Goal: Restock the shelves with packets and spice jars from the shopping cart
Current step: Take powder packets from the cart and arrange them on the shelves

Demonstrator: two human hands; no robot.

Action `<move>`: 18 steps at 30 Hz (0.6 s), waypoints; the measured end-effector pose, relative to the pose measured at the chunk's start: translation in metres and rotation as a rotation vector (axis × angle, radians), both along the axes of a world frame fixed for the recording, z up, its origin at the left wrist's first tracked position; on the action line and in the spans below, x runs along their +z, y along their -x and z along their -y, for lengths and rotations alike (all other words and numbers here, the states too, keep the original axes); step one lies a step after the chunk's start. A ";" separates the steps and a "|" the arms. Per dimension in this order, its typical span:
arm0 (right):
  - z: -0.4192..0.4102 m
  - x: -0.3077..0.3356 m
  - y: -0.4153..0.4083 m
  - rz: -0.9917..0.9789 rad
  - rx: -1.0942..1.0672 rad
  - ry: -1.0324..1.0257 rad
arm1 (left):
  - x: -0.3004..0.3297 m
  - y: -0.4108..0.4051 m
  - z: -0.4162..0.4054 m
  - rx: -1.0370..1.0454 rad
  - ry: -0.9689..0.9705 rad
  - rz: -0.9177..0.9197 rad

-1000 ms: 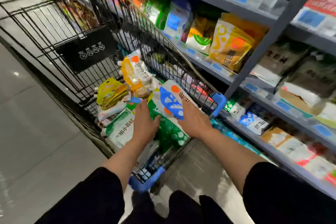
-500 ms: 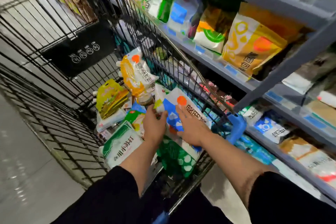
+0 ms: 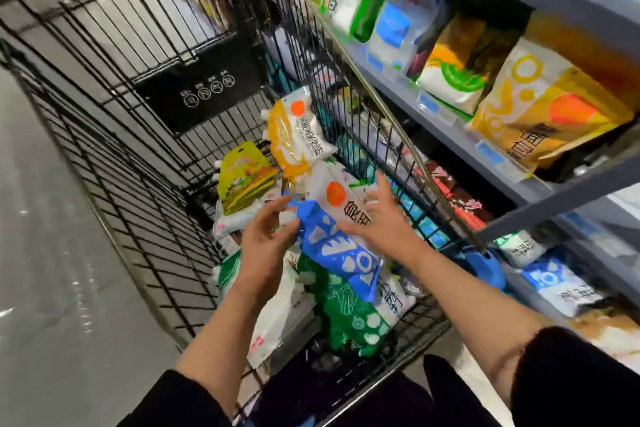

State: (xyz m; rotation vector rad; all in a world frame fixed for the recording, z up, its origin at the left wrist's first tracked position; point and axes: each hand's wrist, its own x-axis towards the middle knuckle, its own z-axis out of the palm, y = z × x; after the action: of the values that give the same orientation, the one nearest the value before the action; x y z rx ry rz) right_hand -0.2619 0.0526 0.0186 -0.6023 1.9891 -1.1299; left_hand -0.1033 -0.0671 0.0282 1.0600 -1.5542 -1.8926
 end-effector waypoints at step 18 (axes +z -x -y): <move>0.003 0.024 -0.061 0.072 -0.282 0.060 | -0.012 -0.062 0.004 -0.039 0.028 0.232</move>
State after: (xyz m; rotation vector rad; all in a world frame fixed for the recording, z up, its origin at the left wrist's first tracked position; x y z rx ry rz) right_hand -0.2007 0.0499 0.0429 -0.3120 2.0271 -1.3640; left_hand -0.0409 -0.0707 0.0167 1.2826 -1.7341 -1.8199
